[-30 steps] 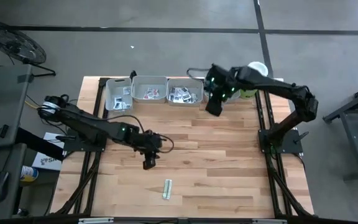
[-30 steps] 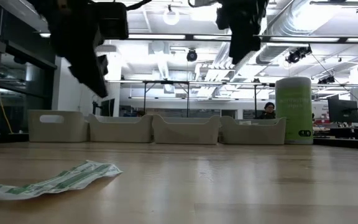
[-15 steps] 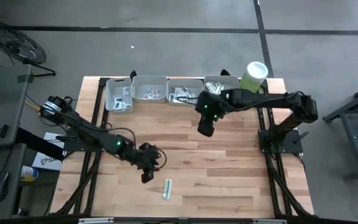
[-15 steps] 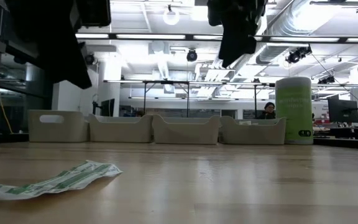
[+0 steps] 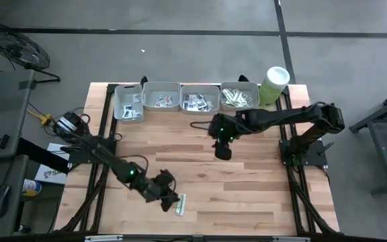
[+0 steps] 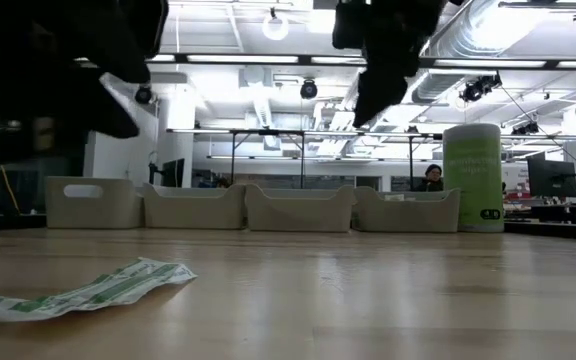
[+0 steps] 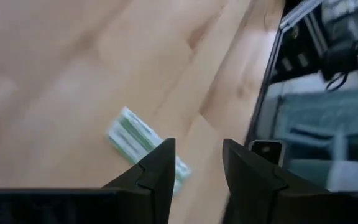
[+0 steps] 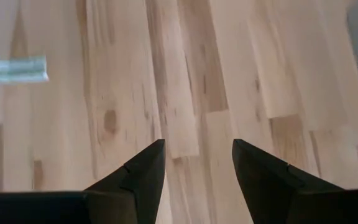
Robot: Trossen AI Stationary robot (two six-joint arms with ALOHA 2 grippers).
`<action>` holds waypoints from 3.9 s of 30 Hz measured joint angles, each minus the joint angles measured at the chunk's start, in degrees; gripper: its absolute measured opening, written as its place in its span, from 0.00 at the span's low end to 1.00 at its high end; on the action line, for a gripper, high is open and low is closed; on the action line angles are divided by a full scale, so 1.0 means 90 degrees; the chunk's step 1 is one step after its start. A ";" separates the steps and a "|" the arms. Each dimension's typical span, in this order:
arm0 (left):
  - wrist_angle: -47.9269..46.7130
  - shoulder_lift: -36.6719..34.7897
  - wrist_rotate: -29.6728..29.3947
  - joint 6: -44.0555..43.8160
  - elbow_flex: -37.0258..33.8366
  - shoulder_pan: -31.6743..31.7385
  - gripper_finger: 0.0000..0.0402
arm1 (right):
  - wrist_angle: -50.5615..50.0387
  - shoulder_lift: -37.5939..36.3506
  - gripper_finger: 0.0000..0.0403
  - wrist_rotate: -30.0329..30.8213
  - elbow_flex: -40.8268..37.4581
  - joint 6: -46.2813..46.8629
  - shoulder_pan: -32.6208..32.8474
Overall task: Pick & Place First Aid Supplies
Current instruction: Put the green bandage into the right gray bin
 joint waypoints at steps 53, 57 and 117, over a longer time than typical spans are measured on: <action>-0.2791 0.2453 -0.0004 -0.4123 0.2308 -0.0520 0.33 | 0.1026 0.0298 0.45 -0.1968 -0.0228 -0.0275 0.0759; -0.2790 0.2458 0.0002 -0.4033 0.2306 -0.0522 0.33 | 0.1678 0.0876 0.45 -0.2049 -0.0228 0.0052 0.1147; -0.2775 0.2465 -0.0261 -0.3312 0.2279 -0.0517 0.33 | 0.6832 0.4140 0.43 -0.2094 -0.0034 0.1911 0.1900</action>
